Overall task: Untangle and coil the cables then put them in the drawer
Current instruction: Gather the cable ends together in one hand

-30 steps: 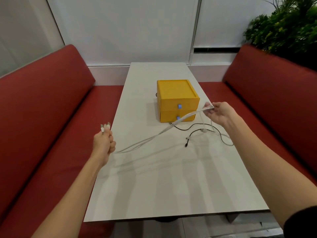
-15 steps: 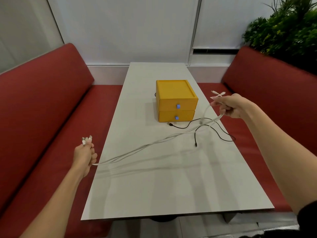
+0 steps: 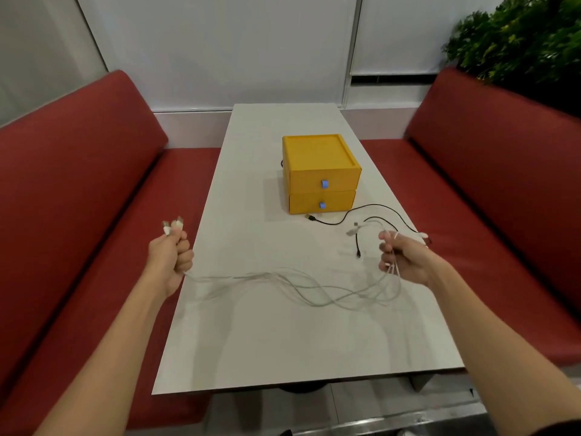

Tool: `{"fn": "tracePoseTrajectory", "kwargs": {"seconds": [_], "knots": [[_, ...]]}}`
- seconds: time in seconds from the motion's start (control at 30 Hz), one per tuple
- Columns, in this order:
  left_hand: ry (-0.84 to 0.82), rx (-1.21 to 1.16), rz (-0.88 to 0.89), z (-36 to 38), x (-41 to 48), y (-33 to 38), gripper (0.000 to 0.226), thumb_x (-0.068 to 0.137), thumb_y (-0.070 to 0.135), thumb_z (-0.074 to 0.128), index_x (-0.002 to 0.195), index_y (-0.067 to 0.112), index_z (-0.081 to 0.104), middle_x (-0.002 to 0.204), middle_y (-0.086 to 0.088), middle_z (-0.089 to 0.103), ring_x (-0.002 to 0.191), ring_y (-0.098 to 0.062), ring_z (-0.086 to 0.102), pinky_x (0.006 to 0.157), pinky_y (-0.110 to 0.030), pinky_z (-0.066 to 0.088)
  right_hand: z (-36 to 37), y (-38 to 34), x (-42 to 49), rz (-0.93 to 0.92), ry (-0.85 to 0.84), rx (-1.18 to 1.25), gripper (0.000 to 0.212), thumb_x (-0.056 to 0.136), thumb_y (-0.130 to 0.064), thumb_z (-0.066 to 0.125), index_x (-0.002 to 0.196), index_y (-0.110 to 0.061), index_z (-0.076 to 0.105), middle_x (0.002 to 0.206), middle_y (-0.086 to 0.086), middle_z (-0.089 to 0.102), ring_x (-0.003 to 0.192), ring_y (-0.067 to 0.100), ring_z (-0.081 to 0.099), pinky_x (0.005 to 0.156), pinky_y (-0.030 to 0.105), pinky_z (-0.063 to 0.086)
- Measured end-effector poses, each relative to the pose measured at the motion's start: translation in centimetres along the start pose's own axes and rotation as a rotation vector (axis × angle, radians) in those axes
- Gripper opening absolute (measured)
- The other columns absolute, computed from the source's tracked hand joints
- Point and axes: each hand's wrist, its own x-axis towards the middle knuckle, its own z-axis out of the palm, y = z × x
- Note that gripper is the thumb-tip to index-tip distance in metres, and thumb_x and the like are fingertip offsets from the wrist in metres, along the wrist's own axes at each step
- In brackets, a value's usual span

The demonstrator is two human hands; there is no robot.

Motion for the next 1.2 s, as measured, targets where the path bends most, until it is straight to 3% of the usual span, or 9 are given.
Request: {"fn": "tracePoseTrajectory", "kwargs": {"seconds": [0.1, 0.27, 0.33, 0.5, 0.6, 0.7, 0.83, 1.0, 1.2], "knots": [[-0.105, -0.044, 0.017, 1.8, -0.8, 2.8, 0.034, 0.105, 0.025, 0.035, 0.072, 0.019, 0.042, 0.04, 0.013, 0.026, 0.029, 0.0, 0.019, 0.032, -0.016, 0.009, -1.1, 2.5, -0.2, 0.083, 0.071, -0.067, 0.024, 0.102, -0.023, 0.039, 0.084, -0.017, 0.054, 0.06, -0.001, 0.048, 0.045, 0.012, 0.043, 0.053, 0.029, 0.045], [-0.245, -0.051, 0.043, 3.6, -1.7, 6.3, 0.035, 0.104, 0.032, 0.036, 0.072, 0.02, 0.042, 0.042, 0.013, 0.024, 0.03, 0.0, 0.018, 0.032, -0.017, 0.01, -1.8, 4.6, 0.1, 0.133, 0.347, -0.742, 0.016, 0.092, -0.012, 0.047, 0.084, -0.001, 0.055, 0.06, 0.013, 0.052, 0.048, 0.022, 0.046, 0.051, 0.028, 0.037], [-0.276, -0.004, 0.058, 4.3, -2.1, 6.8, 0.034, 0.103, 0.033, 0.038, 0.072, 0.021, 0.043, 0.043, 0.013, 0.024, 0.031, 0.0, 0.018, 0.033, -0.018, 0.01, -1.4, 4.2, -0.4, 0.152, 0.346, -1.002, 0.018, 0.088, -0.017, 0.051, 0.079, -0.001, 0.052, 0.06, 0.012, 0.052, 0.047, 0.021, 0.046, 0.046, 0.021, 0.037], [-0.315, 0.104, 0.061, 5.7, -2.5, 6.7, 0.031, 0.098, 0.037, 0.049, 0.071, 0.022, 0.047, 0.045, 0.012, 0.022, 0.033, -0.002, 0.016, 0.034, -0.018, 0.011, -0.5, 2.7, -1.5, 0.193, 0.313, -1.349, 0.03, 0.092, -0.033, 0.056, 0.079, -0.008, 0.045, 0.083, 0.009, 0.057, 0.069, 0.025, 0.057, 0.054, 0.027, 0.042], [-0.317, 0.139, 0.059, 6.3, -2.4, 6.3, 0.029, 0.095, 0.037, 0.051, 0.071, 0.022, 0.047, 0.045, 0.012, 0.021, 0.033, -0.002, 0.015, 0.034, -0.019, 0.01, -0.7, 1.6, -1.2, 0.206, 0.316, -1.394, 0.03, 0.091, -0.034, 0.057, 0.081, -0.006, 0.051, 0.091, 0.012, 0.059, 0.067, 0.026, 0.06, 0.057, 0.026, 0.045], [-0.362, 0.116, 0.016, 6.8, -1.8, 5.9, 0.025, 0.093, 0.034, 0.044, 0.073, 0.02, 0.048, 0.044, 0.012, 0.022, 0.031, -0.002, 0.016, 0.033, -0.02, 0.009, -0.6, 0.2, -0.9, 0.164, 0.304, -1.425, 0.036, 0.091, -0.03, 0.056, 0.103, 0.003, 0.063, 0.088, 0.011, 0.063, 0.058, 0.021, 0.056, 0.054, 0.026, 0.042], [-0.422, 0.021, -0.07, 7.4, -0.9, 5.3, 0.027, 0.093, 0.025, 0.03, 0.08, 0.015, 0.052, 0.046, 0.009, 0.027, 0.031, -0.003, 0.019, 0.032, -0.018, 0.012, 1.2, -2.2, 0.1, -0.018, 0.24, -1.501, 0.029, 0.095, -0.025, 0.054, 0.111, -0.003, 0.063, 0.102, 0.005, 0.061, 0.103, 0.026, 0.057, 0.075, 0.028, 0.04], [-0.356, 0.073, -0.022, 9.4, -0.3, 4.3, 0.027, 0.1, 0.019, 0.031, 0.091, 0.012, 0.055, 0.048, 0.008, 0.03, 0.031, -0.001, 0.02, 0.034, -0.017, 0.012, 4.7, -3.7, 6.1, -0.371, 0.083, -1.571, 0.026, 0.095, -0.021, 0.052, 0.117, -0.011, 0.06, 0.119, 0.01, 0.059, 0.11, 0.026, 0.054, 0.086, 0.03, 0.042], [-0.302, 0.229, 0.06, 10.6, 0.5, 2.1, 0.037, 0.105, 0.028, 0.034, 0.108, 0.001, 0.06, 0.049, 0.007, 0.034, 0.037, -0.003, 0.017, 0.039, -0.017, 0.012, 8.6, -1.7, 13.6, -0.391, -0.055, -1.61, 0.046, 0.094, -0.01, 0.048, 0.139, -0.006, 0.04, 0.144, 0.013, 0.04, 0.125, 0.031, 0.045, 0.1, 0.038, 0.041]]}}
